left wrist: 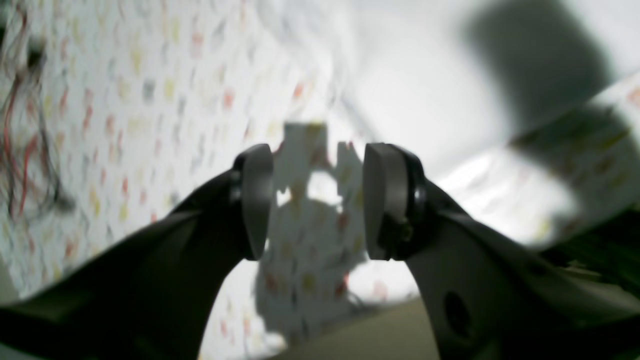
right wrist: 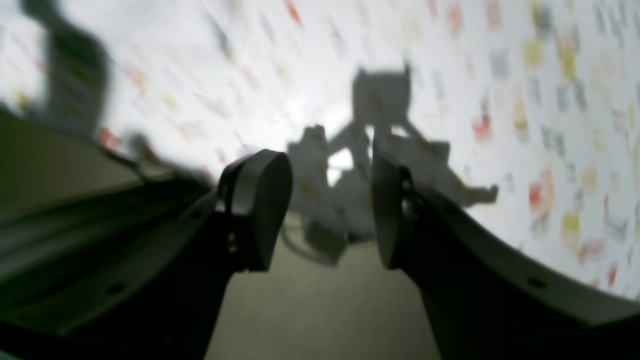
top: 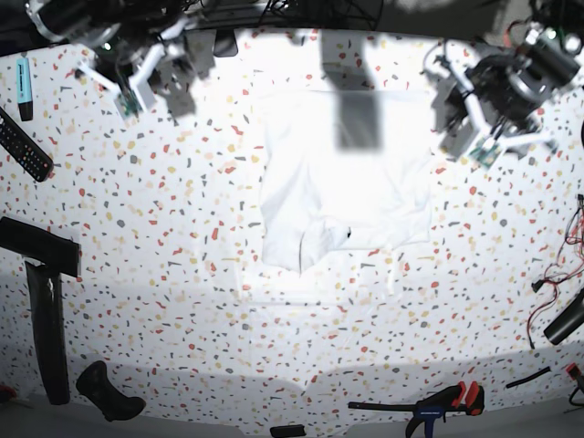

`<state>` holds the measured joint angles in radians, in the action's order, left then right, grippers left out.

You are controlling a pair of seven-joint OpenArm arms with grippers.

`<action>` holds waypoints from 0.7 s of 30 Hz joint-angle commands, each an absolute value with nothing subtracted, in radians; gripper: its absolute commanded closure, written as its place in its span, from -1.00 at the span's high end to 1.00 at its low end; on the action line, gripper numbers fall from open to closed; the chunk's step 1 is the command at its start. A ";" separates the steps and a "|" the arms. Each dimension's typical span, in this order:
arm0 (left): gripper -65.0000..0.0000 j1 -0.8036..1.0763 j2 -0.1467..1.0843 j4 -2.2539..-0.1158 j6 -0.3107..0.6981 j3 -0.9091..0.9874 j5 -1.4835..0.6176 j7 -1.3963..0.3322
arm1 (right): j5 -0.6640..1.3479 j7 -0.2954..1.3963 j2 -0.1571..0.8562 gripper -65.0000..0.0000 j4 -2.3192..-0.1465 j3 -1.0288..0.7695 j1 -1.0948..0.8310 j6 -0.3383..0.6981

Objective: Fold the T-shirt properly

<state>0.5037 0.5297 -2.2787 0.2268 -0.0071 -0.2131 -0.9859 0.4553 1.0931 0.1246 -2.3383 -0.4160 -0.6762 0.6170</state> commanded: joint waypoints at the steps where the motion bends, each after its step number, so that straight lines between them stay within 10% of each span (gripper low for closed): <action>1: -0.13 0.536 0.551 -2.297 0.223 0.019 -0.211 -0.966 | 0.481 1.086 0.128 -0.09 -2.356 -0.438 -0.709 0.621; 12: -0.13 0.907 0.568 -2.297 0.220 0.295 -0.211 -0.944 | 0.561 1.118 0.128 -0.09 -2.356 -0.600 -0.949 0.622; 21: -0.13 1.163 0.565 -2.246 0.409 0.311 -0.365 -0.867 | 0.546 1.073 0.128 -0.09 -2.356 -0.552 -1.134 0.632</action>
